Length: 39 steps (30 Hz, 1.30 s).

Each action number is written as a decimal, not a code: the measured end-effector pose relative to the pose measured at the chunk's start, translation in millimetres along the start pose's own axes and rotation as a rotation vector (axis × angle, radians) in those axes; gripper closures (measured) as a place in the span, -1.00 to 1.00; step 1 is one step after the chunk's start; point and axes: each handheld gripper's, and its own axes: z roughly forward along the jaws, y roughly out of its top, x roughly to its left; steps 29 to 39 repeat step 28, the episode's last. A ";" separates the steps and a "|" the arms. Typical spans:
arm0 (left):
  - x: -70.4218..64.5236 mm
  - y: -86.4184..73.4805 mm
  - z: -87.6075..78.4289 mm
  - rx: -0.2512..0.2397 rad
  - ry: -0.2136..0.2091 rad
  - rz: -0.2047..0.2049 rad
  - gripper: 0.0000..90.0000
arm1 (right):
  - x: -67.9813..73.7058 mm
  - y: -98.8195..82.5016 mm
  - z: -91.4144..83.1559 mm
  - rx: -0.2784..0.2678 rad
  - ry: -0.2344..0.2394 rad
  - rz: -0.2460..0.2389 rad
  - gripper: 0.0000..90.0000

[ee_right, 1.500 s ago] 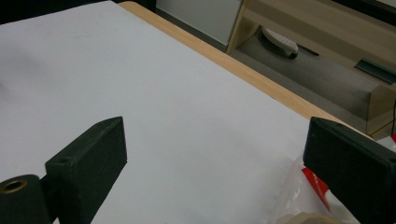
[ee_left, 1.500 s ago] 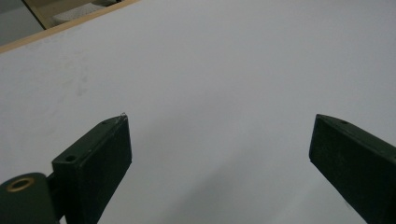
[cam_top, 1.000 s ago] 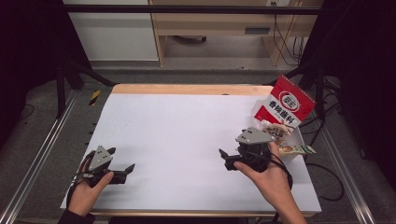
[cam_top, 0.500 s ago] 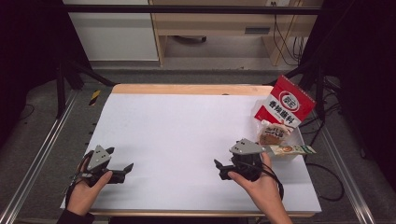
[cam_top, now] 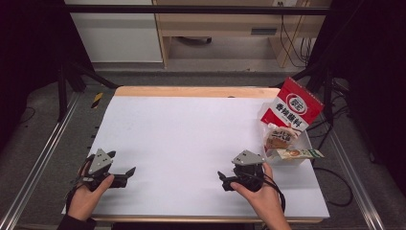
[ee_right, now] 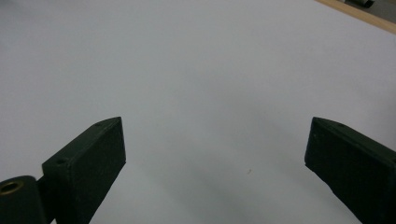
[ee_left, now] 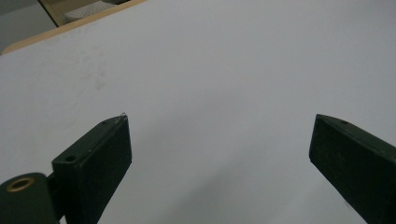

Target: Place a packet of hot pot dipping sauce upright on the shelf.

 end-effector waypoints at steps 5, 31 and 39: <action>3.6 -1.4 0.2 0.006 0.011 -0.008 -0.88 | -4.7 -2.5 10.8 0.001 -0.010 0.003 -0.88; 21.0 -9.5 4.8 0.070 0.074 -0.027 -0.88 | -33.2 -30.8 16.1 -0.017 -0.096 0.127 -0.85; 21.0 -9.5 4.8 0.070 0.074 -0.027 -0.88 | -33.2 -30.8 16.1 -0.017 -0.096 0.127 -0.85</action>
